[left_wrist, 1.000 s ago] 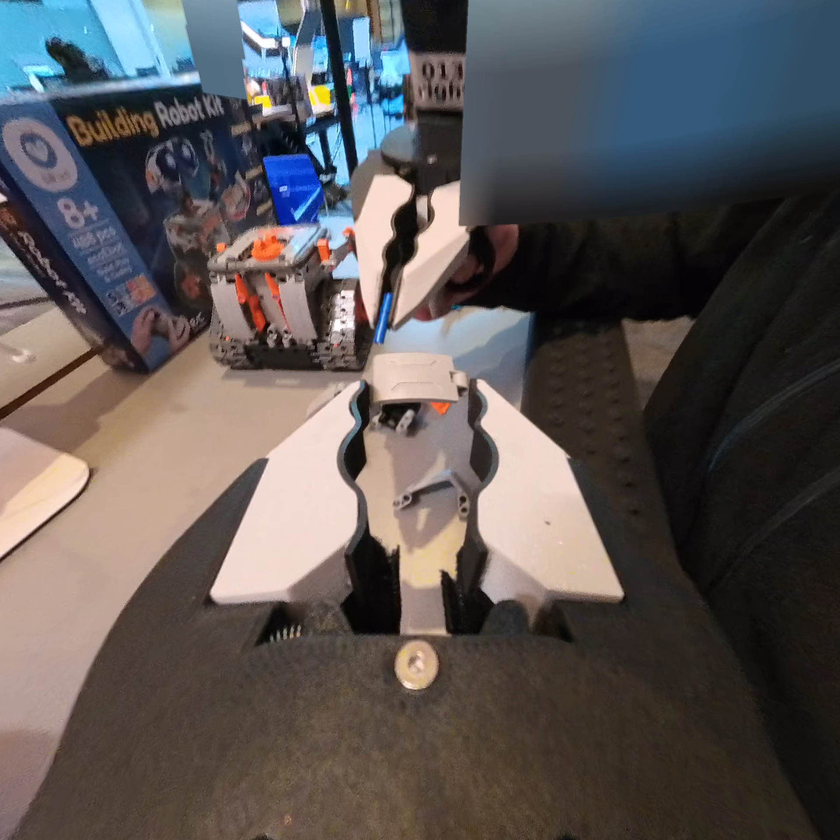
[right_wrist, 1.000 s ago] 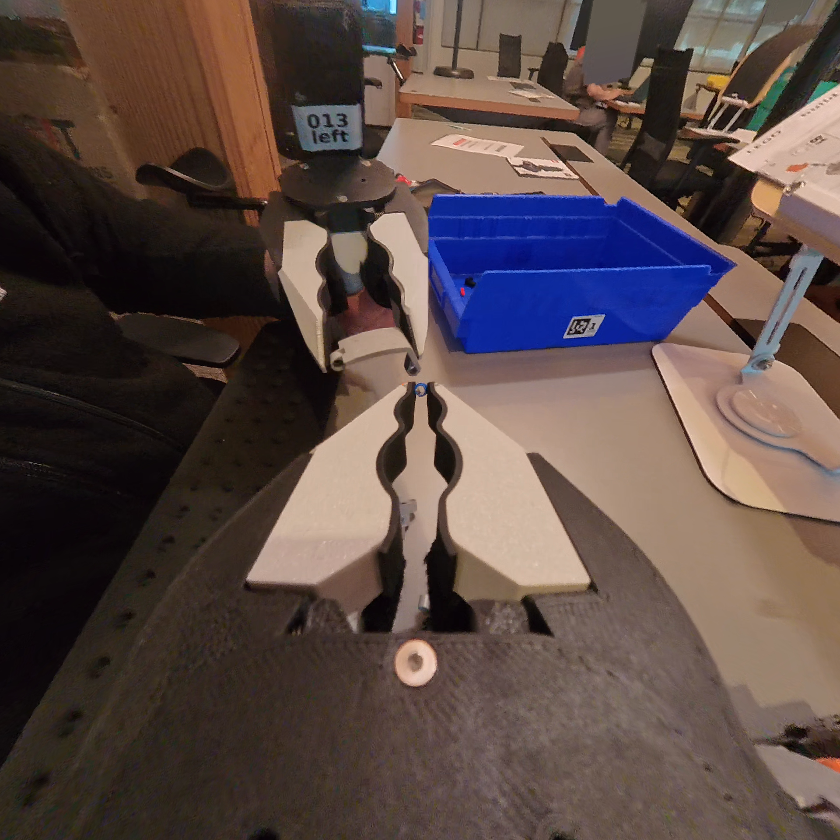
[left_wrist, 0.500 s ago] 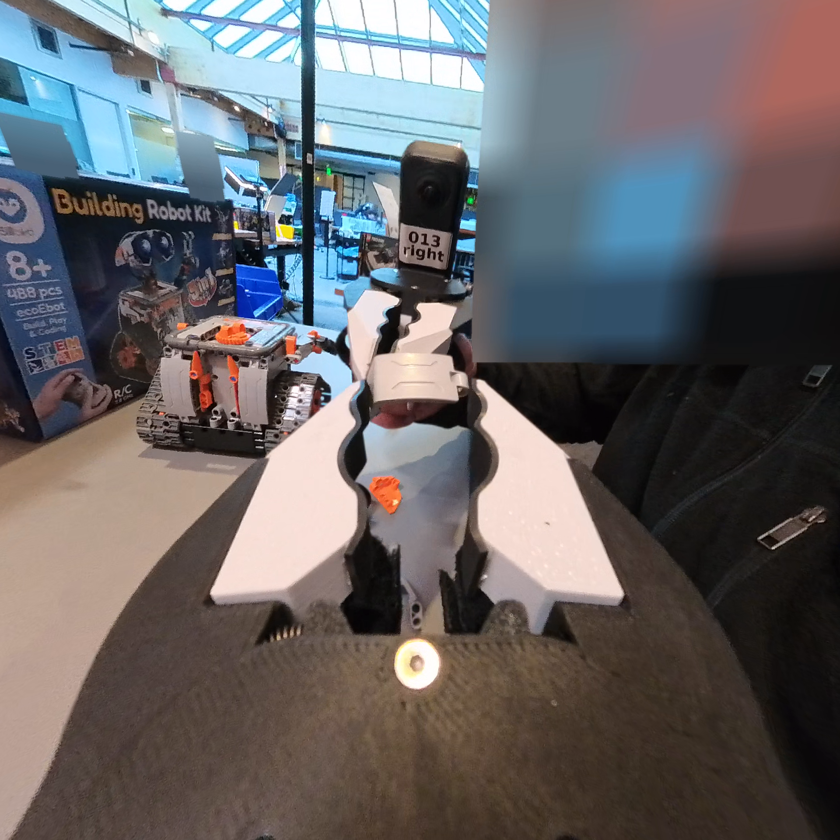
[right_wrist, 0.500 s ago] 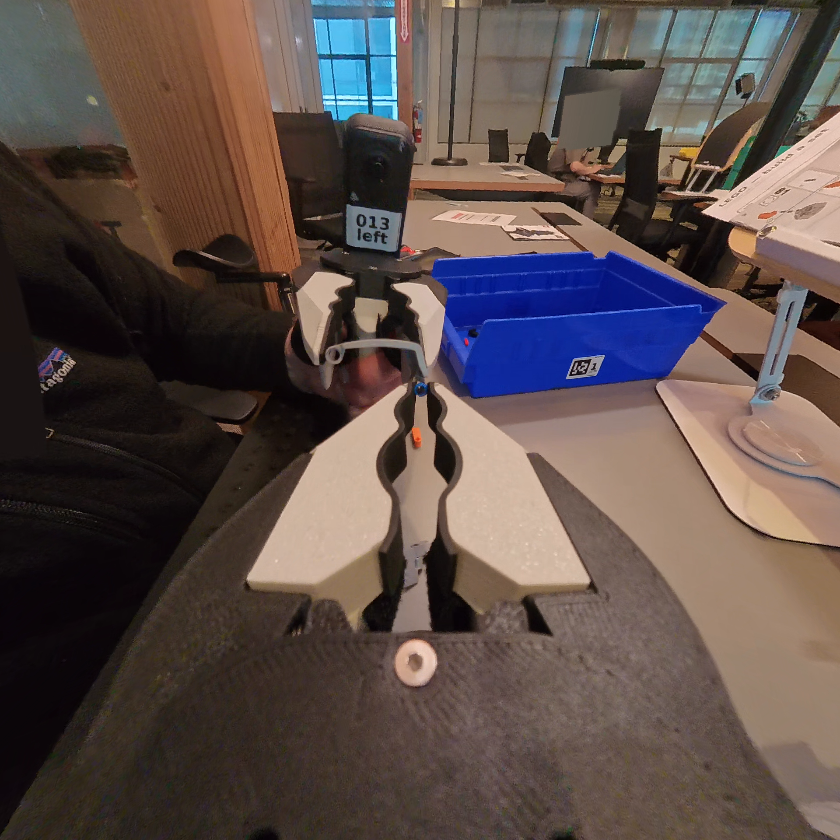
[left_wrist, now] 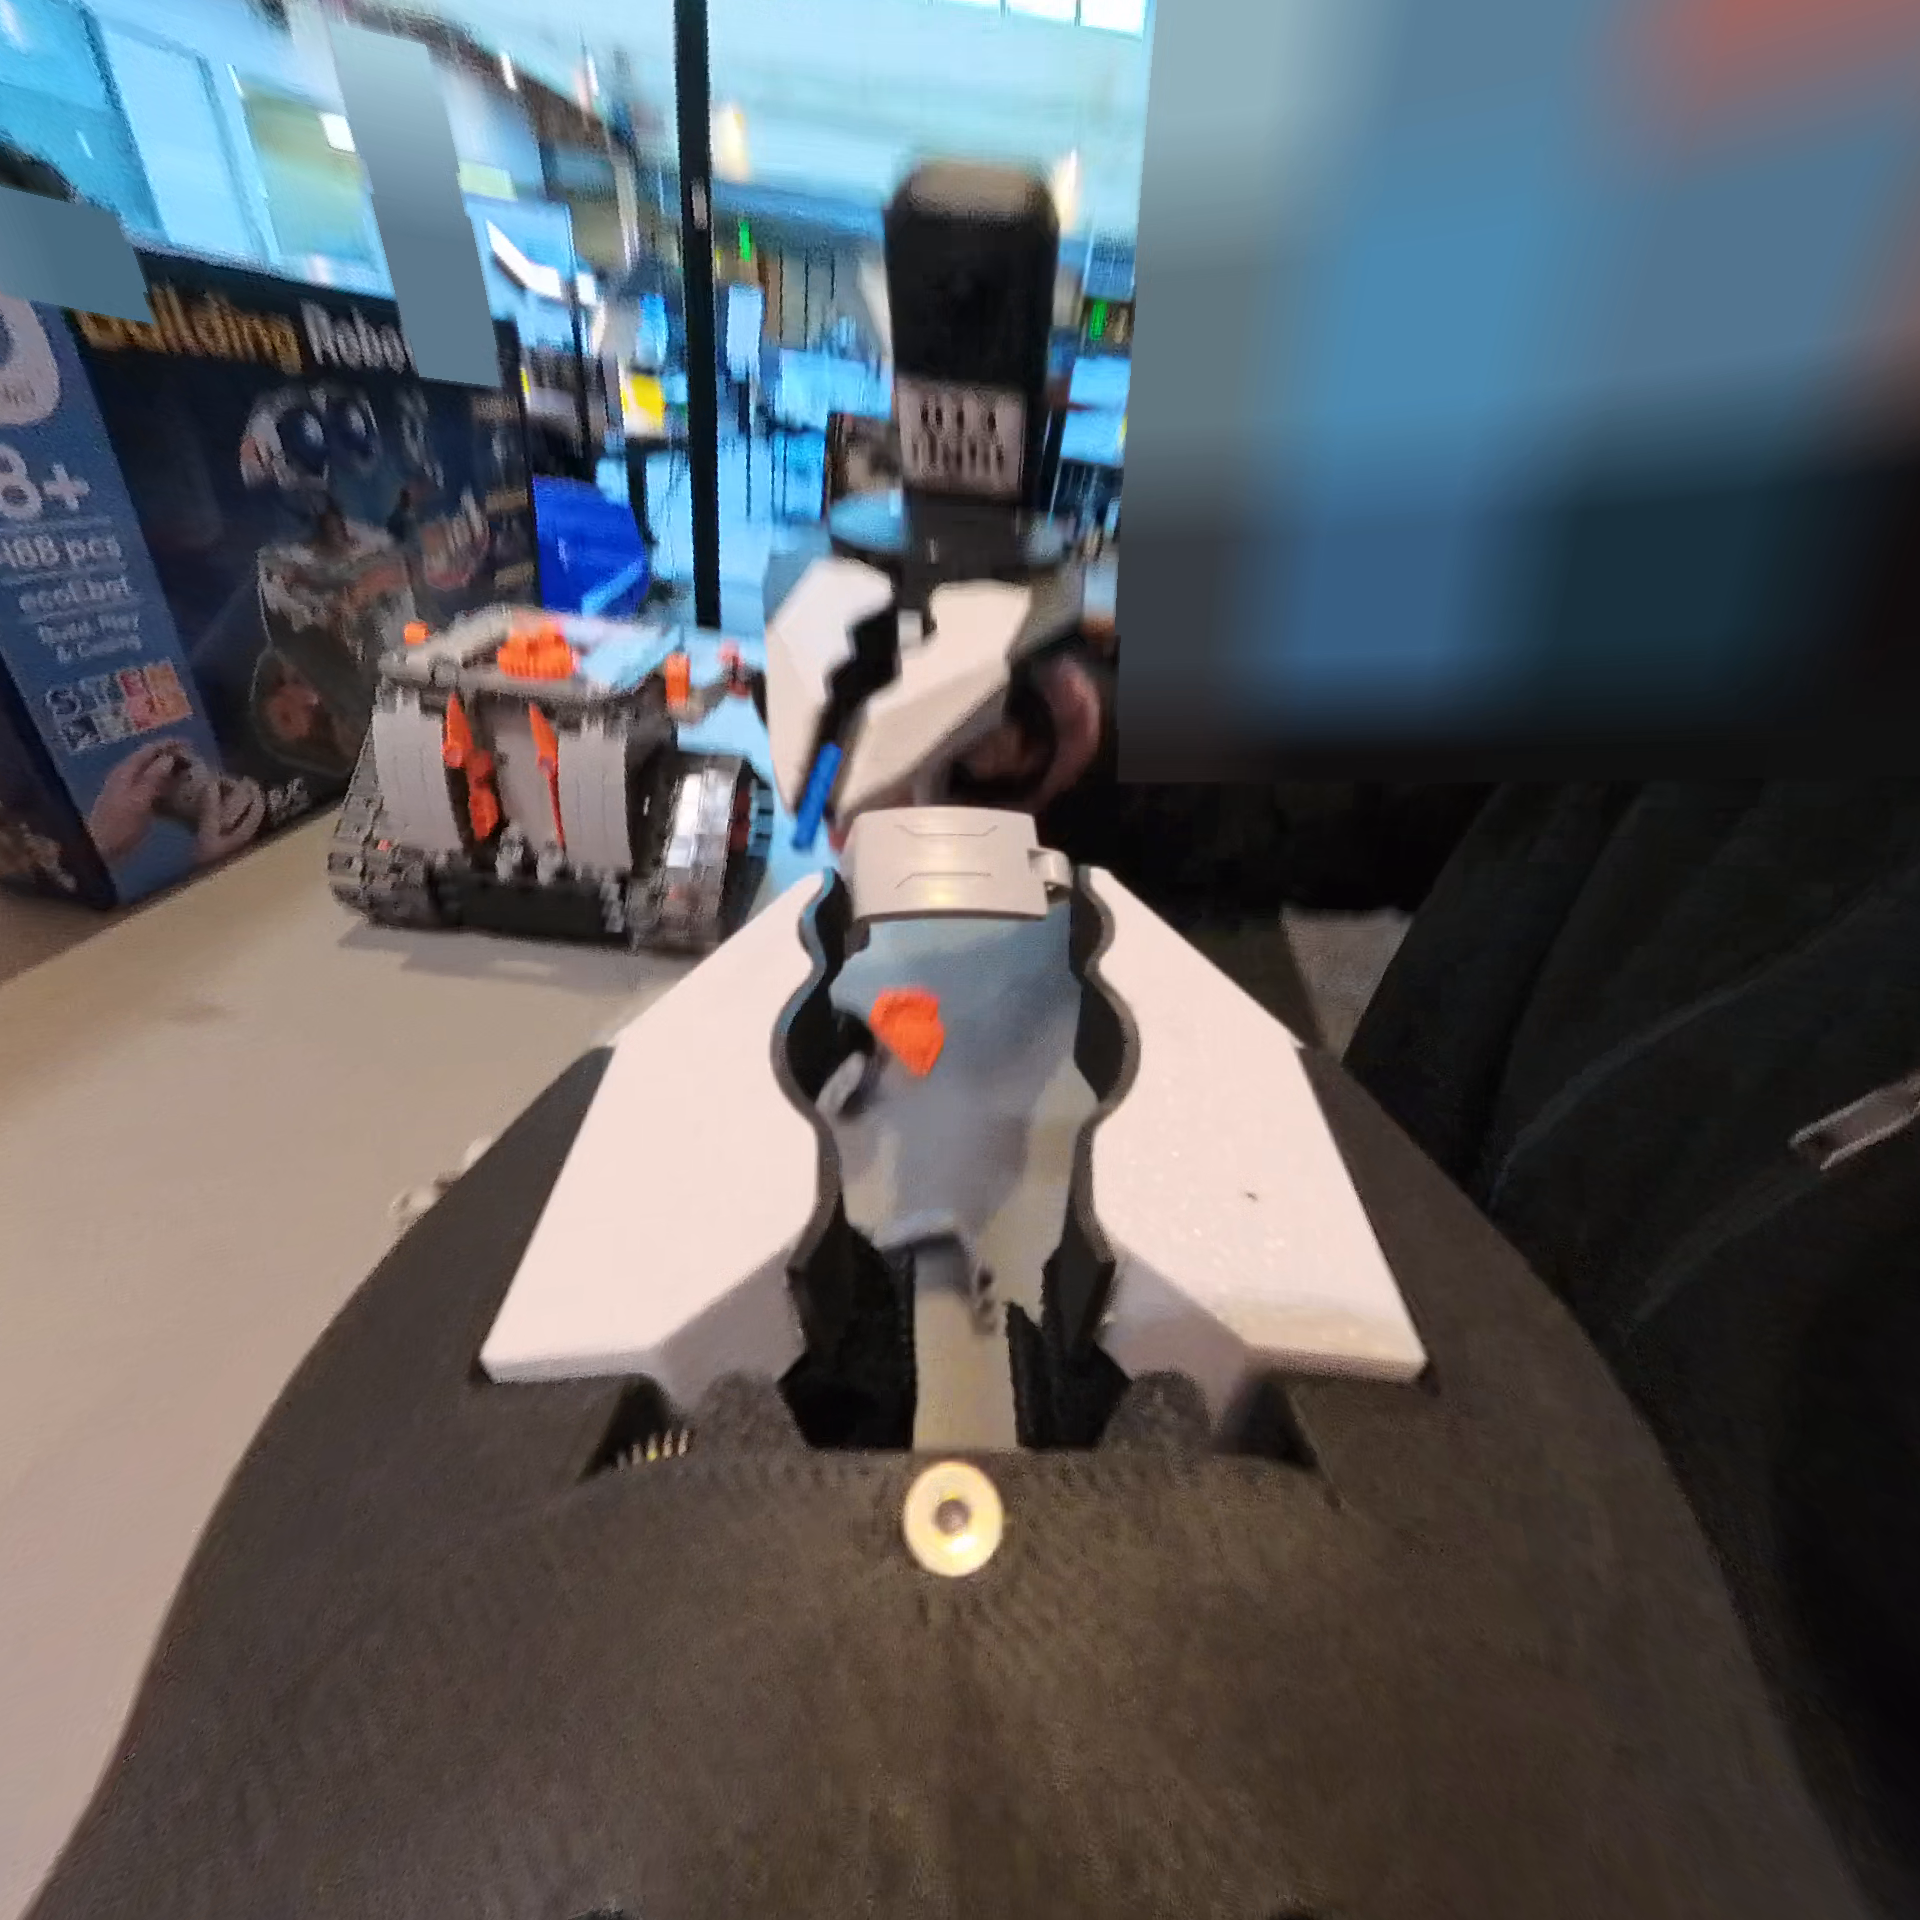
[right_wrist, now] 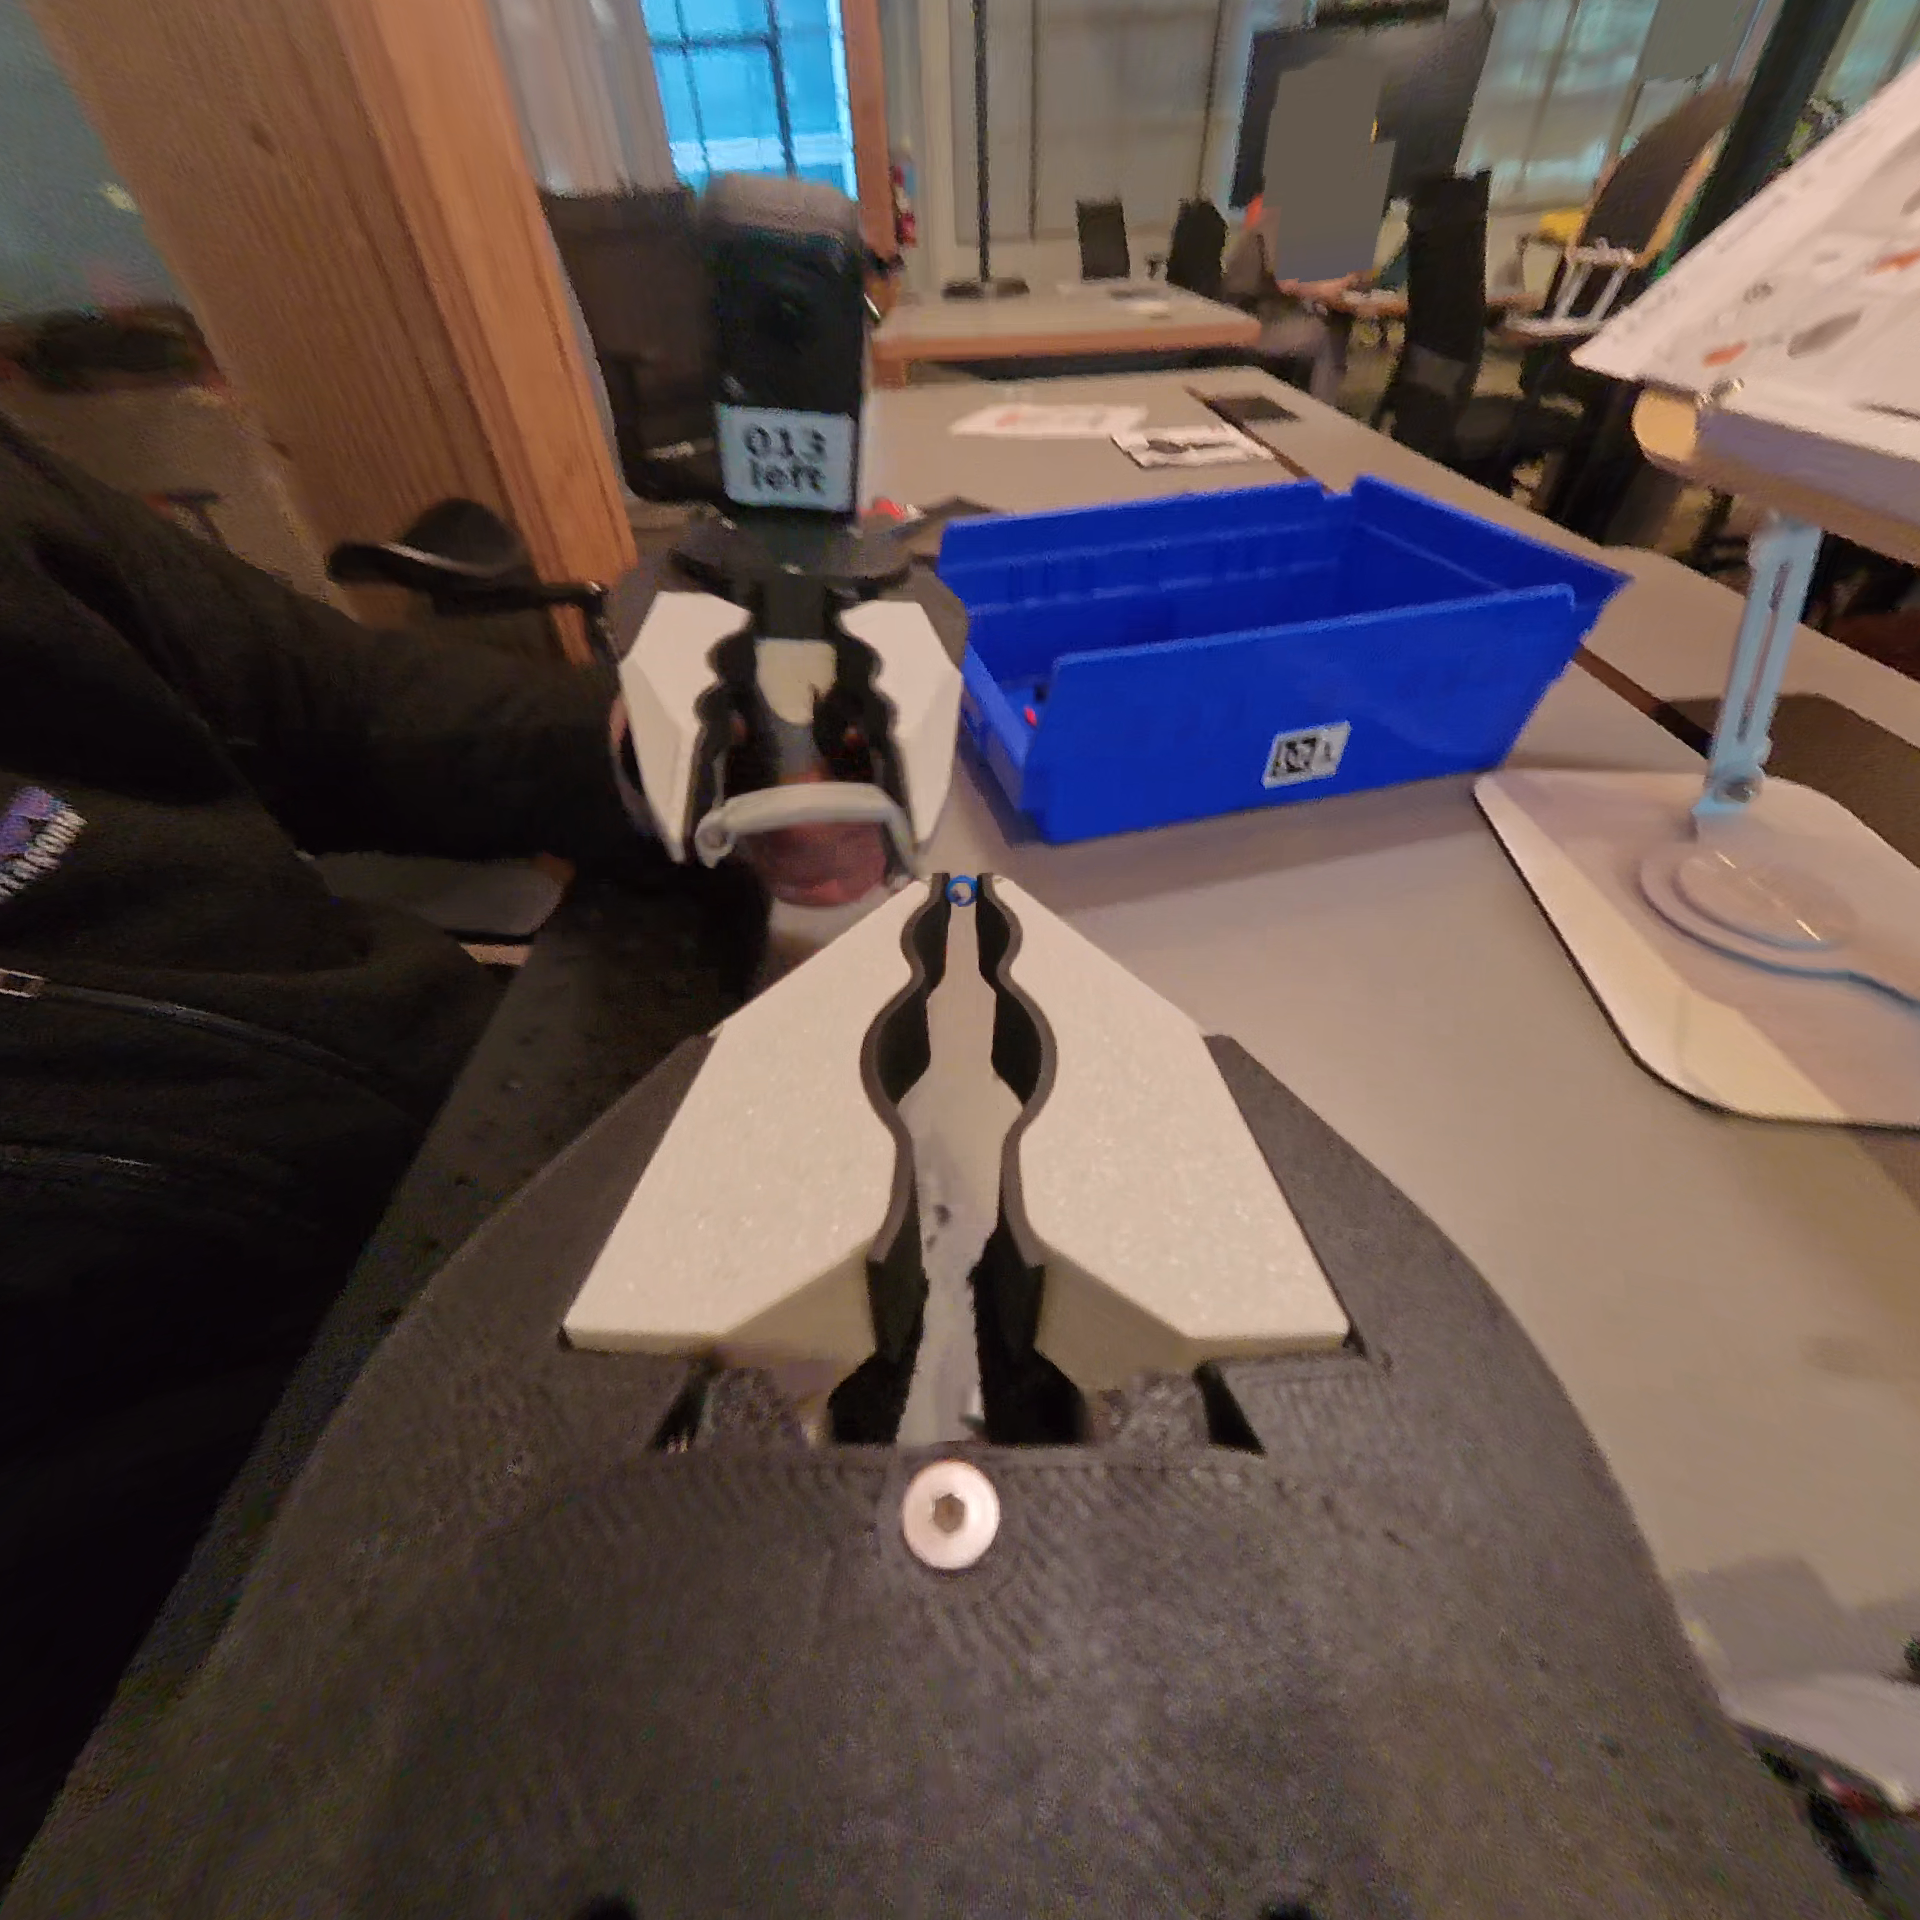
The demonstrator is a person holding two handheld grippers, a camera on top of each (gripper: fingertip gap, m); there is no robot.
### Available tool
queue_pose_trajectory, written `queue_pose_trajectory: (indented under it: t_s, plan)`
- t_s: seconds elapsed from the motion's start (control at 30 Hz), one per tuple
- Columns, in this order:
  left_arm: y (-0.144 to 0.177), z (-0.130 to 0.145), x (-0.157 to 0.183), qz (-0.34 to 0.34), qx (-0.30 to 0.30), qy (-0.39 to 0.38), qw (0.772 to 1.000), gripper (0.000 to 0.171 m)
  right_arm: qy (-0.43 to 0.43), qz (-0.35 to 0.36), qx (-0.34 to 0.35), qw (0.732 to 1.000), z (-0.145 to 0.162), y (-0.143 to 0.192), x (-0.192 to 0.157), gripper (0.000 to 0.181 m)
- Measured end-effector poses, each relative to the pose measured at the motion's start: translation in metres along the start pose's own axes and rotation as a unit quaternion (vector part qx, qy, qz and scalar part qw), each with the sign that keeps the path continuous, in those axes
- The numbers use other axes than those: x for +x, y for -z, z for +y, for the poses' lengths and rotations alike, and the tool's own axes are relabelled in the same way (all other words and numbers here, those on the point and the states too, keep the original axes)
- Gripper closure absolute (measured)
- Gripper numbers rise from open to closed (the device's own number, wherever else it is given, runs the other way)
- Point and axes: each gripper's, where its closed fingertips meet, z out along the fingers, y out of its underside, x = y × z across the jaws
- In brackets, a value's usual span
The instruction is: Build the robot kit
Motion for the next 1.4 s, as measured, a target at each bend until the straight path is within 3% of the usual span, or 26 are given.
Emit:
queue_pose_trajectory:
  t_s: [0.17, 0.47, 0.73, 0.87, 0.97, 1.03, 1.1, 1.23, 1.4]
  plan:
    - [0.012, 0.075, -0.012, -0.016, -0.227, -0.109, 0.968, 0.130, -0.009, 0.010, -0.014, 1.000, 0.006, 0.003, 0.010, 0.179]
    - [0.039, 0.146, -0.019, 0.041, -0.413, -0.167, 0.894, 0.128, -0.003, 0.008, -0.028, 1.000, 0.012, 0.001, 0.009, 0.179]
    - [0.072, 0.142, -0.036, -0.017, -0.459, -0.158, 0.874, 0.120, 0.000, 0.007, -0.032, 0.999, 0.014, 0.000, 0.008, 0.179]
    - [0.078, 0.134, -0.047, -0.109, -0.476, -0.103, 0.867, 0.121, -0.001, 0.009, -0.033, 0.999, 0.014, 0.000, 0.009, 0.179]
    - [0.075, 0.128, -0.044, -0.174, -0.449, -0.021, 0.876, 0.126, -0.001, 0.009, -0.033, 0.999, 0.014, 0.000, 0.009, 0.179]
    - [0.070, 0.124, -0.038, -0.188, -0.408, 0.052, 0.892, 0.131, 0.000, 0.008, -0.031, 0.999, 0.012, 0.000, 0.008, 0.179]
    - [0.064, 0.122, -0.032, -0.179, -0.380, 0.089, 0.903, 0.125, 0.001, 0.006, -0.029, 1.000, 0.011, 0.000, 0.006, 0.179]
    - [0.065, 0.122, -0.042, -0.204, -0.380, 0.103, 0.896, 0.123, 0.004, 0.006, -0.029, 1.000, 0.010, 0.000, 0.004, 0.179]
    - [0.051, 0.129, -0.052, -0.197, -0.389, 0.123, 0.892, 0.141, 0.006, 0.008, -0.030, 0.999, 0.010, 0.000, 0.004, 0.179]
